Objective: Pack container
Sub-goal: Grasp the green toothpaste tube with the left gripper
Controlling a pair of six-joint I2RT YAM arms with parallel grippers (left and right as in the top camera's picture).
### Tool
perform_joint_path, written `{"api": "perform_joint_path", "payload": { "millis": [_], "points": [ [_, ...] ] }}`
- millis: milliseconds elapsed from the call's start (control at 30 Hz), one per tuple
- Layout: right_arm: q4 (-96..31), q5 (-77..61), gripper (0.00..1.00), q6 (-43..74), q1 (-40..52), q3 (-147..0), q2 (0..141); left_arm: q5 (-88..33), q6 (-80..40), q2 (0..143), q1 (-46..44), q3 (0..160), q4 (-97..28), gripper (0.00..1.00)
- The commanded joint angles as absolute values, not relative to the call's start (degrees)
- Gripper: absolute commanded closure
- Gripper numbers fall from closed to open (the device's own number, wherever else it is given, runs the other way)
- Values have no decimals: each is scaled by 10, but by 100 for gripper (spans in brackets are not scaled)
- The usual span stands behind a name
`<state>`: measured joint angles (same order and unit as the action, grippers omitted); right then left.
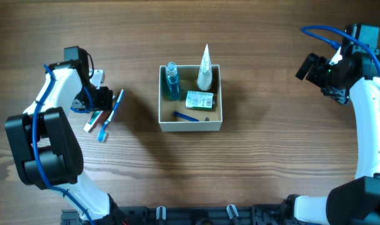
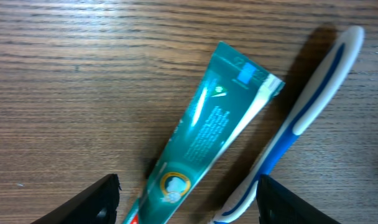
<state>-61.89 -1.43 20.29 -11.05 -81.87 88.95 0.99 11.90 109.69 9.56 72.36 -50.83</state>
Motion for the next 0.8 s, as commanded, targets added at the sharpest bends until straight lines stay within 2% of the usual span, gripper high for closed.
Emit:
{"api": "perform_joint_path", "payload": {
  "millis": [0, 333, 400, 500, 600, 767],
  "points": [
    [-616, -18, 0, 196, -110, -817, 893, 13, 130, 1107, 103, 722, -503, 29],
    [-615, -18, 0, 195, -110, -817, 893, 13, 130, 1151, 103, 722, -501, 32],
    [-615, -18, 0, 196, -110, -817, 893, 13, 130, 1151, 103, 722, -501, 39],
    [-615, -18, 0, 195, -110, -817, 893, 13, 130, 1151, 103, 722, -503, 57],
    [-615, -18, 0, 195, -110, -817, 893, 13, 130, 1151, 103, 722, -503, 61],
    [-615, -18, 0, 195, -110, -817, 893, 13, 128, 1151, 103, 722, -503, 80]
  ]
}}
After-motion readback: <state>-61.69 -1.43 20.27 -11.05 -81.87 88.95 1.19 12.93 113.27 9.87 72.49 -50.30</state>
